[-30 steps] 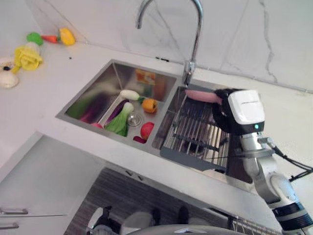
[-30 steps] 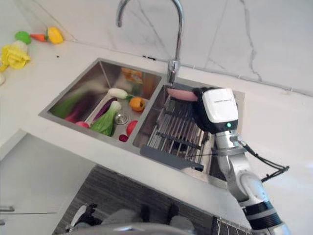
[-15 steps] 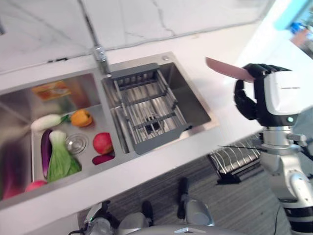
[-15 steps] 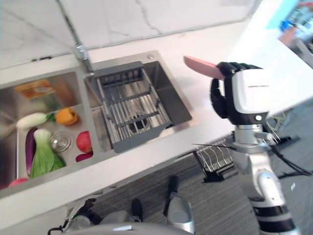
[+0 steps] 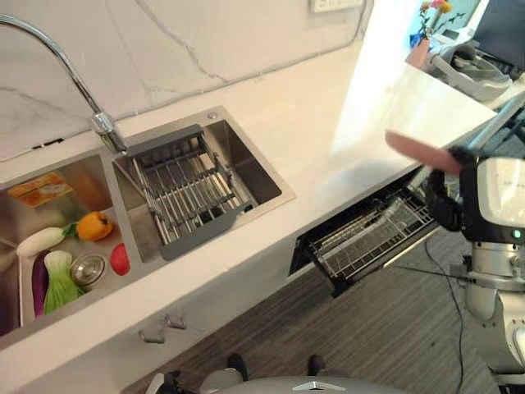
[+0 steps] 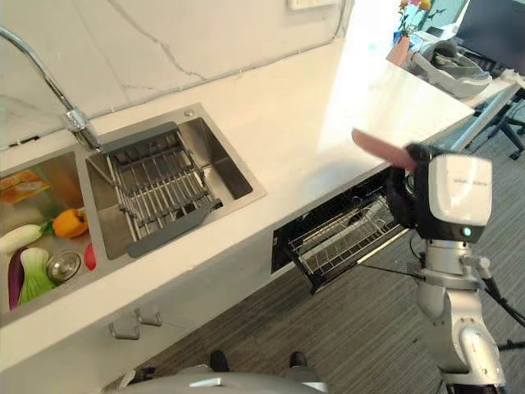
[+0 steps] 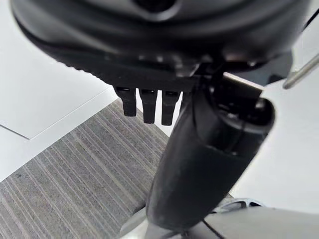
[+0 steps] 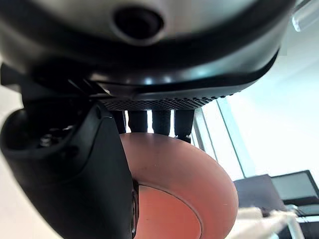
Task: Place the dishes in the dishwasher.
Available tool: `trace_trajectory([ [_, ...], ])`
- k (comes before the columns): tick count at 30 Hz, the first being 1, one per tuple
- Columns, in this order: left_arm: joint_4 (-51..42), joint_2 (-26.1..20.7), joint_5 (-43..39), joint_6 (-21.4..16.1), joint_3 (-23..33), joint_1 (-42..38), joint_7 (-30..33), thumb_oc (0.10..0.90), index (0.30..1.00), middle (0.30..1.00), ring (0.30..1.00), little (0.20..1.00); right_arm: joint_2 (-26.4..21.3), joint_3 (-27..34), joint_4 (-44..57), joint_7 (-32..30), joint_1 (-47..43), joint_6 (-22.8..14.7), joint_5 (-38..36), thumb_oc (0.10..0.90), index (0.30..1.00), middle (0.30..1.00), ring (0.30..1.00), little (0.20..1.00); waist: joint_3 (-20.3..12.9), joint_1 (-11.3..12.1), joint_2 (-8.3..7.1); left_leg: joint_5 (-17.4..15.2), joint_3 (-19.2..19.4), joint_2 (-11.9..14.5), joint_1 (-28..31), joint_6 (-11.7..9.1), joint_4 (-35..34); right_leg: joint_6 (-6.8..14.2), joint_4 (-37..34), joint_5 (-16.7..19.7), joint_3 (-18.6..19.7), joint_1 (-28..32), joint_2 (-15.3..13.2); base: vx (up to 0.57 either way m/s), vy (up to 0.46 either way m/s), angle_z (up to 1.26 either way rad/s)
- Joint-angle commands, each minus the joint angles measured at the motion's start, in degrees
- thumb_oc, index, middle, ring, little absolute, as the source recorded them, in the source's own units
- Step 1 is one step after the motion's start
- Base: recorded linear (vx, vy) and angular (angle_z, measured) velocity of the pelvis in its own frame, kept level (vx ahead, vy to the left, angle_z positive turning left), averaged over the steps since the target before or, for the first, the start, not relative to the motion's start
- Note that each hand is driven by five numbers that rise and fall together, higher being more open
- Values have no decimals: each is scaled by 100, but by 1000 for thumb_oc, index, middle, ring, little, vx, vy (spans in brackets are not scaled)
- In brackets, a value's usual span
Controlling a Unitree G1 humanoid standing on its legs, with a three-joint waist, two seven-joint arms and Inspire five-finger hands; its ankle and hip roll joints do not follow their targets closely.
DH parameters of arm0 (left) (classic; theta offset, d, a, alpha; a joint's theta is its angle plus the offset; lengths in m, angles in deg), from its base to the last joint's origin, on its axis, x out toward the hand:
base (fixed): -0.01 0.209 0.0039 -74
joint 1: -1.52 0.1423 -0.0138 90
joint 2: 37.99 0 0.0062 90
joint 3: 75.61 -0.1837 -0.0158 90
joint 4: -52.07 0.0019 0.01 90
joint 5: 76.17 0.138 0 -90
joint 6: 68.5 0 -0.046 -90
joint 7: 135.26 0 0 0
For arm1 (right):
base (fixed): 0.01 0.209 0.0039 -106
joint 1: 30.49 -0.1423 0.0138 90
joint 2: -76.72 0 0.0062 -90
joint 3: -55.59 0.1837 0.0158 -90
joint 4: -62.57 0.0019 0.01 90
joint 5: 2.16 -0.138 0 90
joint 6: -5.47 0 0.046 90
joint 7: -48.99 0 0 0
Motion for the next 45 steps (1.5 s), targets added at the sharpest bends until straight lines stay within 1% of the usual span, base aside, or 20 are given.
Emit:
trace_trajectory([
  [1, 56, 73, 6, -133, -282, -362, 125, 800, 900, 900, 900, 900, -260, 558, 950, -358, -448, -111, 186, 400, 300, 300, 300, 300, -44, 122, -5, -441, -498, -32, 9, -35, 20, 304, 125, 17, -175, -235, -241, 25, -98, 38],
  [2, 12, 111, -56, -166, -325, -360, 151, 800, 900, 900, 900, 900, -198, 586, 913, -400, -350, -89, 213, 400, 300, 300, 300, 300, -29, 131, 30, -403, -541, 20, 12, -89, 20, 288, 125, -25, -280, -181, -212, 16, -105, 37],
  [4, 54, 142, -142, -150, -326, -348, 165, 800, 900, 900, 900, 900, -138, 560, 844, -409, -268, -41, 209, 400, 300, 300, 300, 300, -23, 138, 52, -352, -626, 53, -3, -129, 20, 253, 125, -65, -367, -125, -172, 21, -112, 28],
  [6, 101, 151, -154, -130, -306, -340, 170, 800, 900, 900, 900, 900, -107, 559, 811, -402, -224, -8, 229, 400, 300, 300, 300, 300, -34, 125, 67, -338, -667, 67, -12, -151, 20, 239, 125, -91, -414, -100, -160, 15, -55, 32],
  [8, 186, 186, -119, -108, -298, -334, 164, 800, 900, 900, 900, 900, -44, 637, 832, -509, -123, 107, 412, 400, 300, 300, 300, 300, -45, 102, 93, -315, -692, 93, -20, -176, 20, 203, 125, -118, -459, -69, -133, 13, -56, 22],
  [10, 244, 209, -121, -91, -315, -313, 192, 800, 900, 900, 900, 900, 221, 554, 785, -505, 152, -4, 186, 400, 300, 300, 300, 300, -20, 69, 139, -271, -776, 125, -43, -208, 20, 156, 125, -180, -486, -50, -90, 0, -50, 10],
  [15, 419, 232, -99, -20, -255, -260, 159, 800, 900, 900, 900, 900, 236, 264, 543, -271, 295, -65, 113, 400, 300, 300, 300, 300, -32, 49, 174, -264, -870, 115, -47, -222, 20, 113, 125, -220, -544, 4, -66, 7, -37, 17],
  [19, 426, 203, -94, -46, -317, -234, 135, 800, 900, 900, 900, 900, -2, -202, -65, -147, 133, 50, 421, 400, 300, 300, 300, 300, 23, 131, 241, -271, -862, 117, -16, -244, 20, 110, 125, -224, -684, 63, -105, 7, -20, 7],
  [21, 424, 204, -97, -47, -307, -234, 135, 800, 900, 900, 900, 900, -9, -230, -105, -167, 98, 51, 426, 400, 300, 300, 300, 300, 31, 117, 239, -272, -864, 116, -11, -244, 20, 111, 125, -226, -687, 70, -106, 4, -4, 11],
  [23, 394, 172, -180, -88, -338, -243, 150, 800, 900, 900, 900, 900, -184, -501, -580, -161, -180, 192, 614, 400, 300, 300, 300, 300, 85, 187, 282, -264, -895, 106, -10, -254, 20, 113, 125, -223, -762, 109, -141, 5, -10, 7],
  [25, 389, 155, -179, -95, -381, -268, 149, 800, 900, 900, 900, 900, -278, -630, -912, -174, -395, 282, 654, 400, 300, 300, 300, 300, 110, 226, 306, -263, -935, 98, -10, -261, 20, 111, 125, -229, -827, 143, -161, 9, -5, 2],
  [28, 381, 122, -144, -118, -485, -268, 138, 800, 900, 900, 900, 900, -451, -801, -1397, -257, -760, 450, 768, 400, 300, 300, 300, 300, 161, 315, 382, -244, -1027, 80, -30, -290, 20, 114, 125, -256, -994, 205, -195, 6, -6, 20],
  [29, 381, 122, -144, -118, -485, -268, 138, 800, 900, 900, 900, 900, -451, -801, -1397, -257, -760, 450, 768, 400, 300, 300, 300, 300, 161, 315, 382, -244, -1027, 80, -30, -290, 20, 114, 125, -256, -994, 205, -195, -15, 1, 28],
  [30, 358, 88, -142, -146, -583, -270, 129, 800, 900, 900, 900, 900, -626, -997, -1867, -341, -1136, 578, 788, 400, 300, 300, 300, 300, 214, 384, 461, -212, -1100, 68, -58, -313, 20, 114, 125, -251, -1095, 214, -211, -43, 3, 25],
  [31, 351, 81, -135, -152, -648, -280, 119, 800, 900, 900, 900, 900, -700, -1116, -2147, -373, -1367, 634, 767, 400, 300, 300, 300, 300, 254, 408, 507, -188, -1129, 59, -86, -324, 20, 111, 125, -244, -1134, 208, -219, -68, 11, 24],
  [32, 366, 68, -133, -167, -748, -297, 106, 800, 900, 900, 900, 900, -859, -1388, -2740, -413, -1782, 723, 706, 400, 300, 300, 300, 300, 297, 451, 586, -155, -1166, 44, -135, -337, 20, 111, 125, -231, -1182, 187, -227, -62, 24, 31],
  [36, 455, 91, -185, -192, -959, -299, 38, 800, 900, 900, 900, 900, -1155, -1819, -3743, -268, -2428, 895, 747, 400, 300, 300, 300, 300, 343, 532, 766, -88, -1232, 19, -216, -399, 20, 111, 125, -237, -1312, 195, -261, -25, 32, 21],
  [40, 471, 154, -256, -228, -1163, -342, -5, 800, 900, 900, 900, 900, -1302, -2248, -4534, -217, -2992, 1026, 811, 400, 300, 300, 300, 300, 381, 579, 911, -1, -1340, 18, -328, -456, 20, 108, 125, -237, -1469, 176, -289, -33, 8, 19],
  [44, 486, 210, -340, -241, -1265, -360, -16, 800, 900, 900, 900, 900, -1220, -2514, -5139, -197, -3309, 1081, 728, 400, 300, 300, 300, 300, 375, 608, 975, 52, -1409, 25, -395, -491, 20, 109, 125, -269, -1595, 190, -293, -5, -13, 17],
  [45, 499, 216, -337, -238, -1268, -379, -15, 800, 900, 900, 900, 900, -1190, -2512, -5165, -202, -3316, 1066, 677, 522, 484, 484, 484, 484, 365, 605, 982, 55, -1425, 22, -404, -496, 20, 105, 125, -277, -1620, 194, -293, -8, -13, 11],
])
